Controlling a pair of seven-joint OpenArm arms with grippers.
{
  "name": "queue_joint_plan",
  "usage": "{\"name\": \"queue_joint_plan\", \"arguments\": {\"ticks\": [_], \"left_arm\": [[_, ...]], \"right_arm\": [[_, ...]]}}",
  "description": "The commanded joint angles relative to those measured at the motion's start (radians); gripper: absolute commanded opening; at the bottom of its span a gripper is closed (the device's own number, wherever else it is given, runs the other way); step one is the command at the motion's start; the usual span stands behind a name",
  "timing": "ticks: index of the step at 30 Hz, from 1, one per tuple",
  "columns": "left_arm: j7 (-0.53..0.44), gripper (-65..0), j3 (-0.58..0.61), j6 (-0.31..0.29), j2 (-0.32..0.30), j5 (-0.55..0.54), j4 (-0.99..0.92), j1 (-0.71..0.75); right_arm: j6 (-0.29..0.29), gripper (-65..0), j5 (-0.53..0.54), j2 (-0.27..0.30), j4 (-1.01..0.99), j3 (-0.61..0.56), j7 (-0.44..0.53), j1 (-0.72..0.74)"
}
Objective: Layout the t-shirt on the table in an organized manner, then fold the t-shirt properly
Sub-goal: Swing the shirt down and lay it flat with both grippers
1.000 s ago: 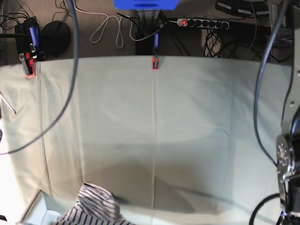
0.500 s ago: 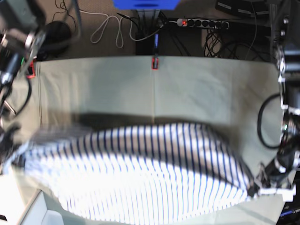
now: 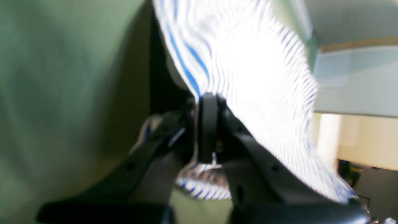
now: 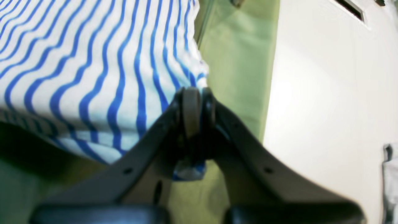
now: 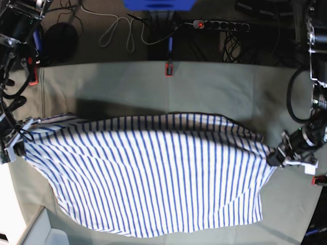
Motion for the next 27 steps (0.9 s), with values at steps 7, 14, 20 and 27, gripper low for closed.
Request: {"name": "queue_joint_plan", "arguments": {"ticks": [7, 14, 20, 27], "left_arm": [[-0.016, -64.9, -0.177, 0.002, -0.085, -0.092, 0.122, 0.027], [-0.017, -64.9, -0.305, 0.004, -0.101, -0.091, 0.22, -0.004], [-0.027, -64.9, -0.239, 0.004, -0.095, -0.088, 0.208, -0.174], [-0.028, -64.9, -0.114, 0.004, 0.032, 0.05, -0.028, -0.525]], "right_arm": [[-0.008, -65.0, 0.011, -0.08, 0.207, 0.192, 0.015, -0.041], [-0.008, -65.0, 0.011, -0.135, 0.338, 0.301, 0.008, 0.073], [-0.008, -65.0, 0.003, -0.124, 0.302, 0.258, 0.005, 0.226], [-0.008, -65.0, 0.005, 0.017, -0.058, -0.006, 0.013, 0.529]]}}
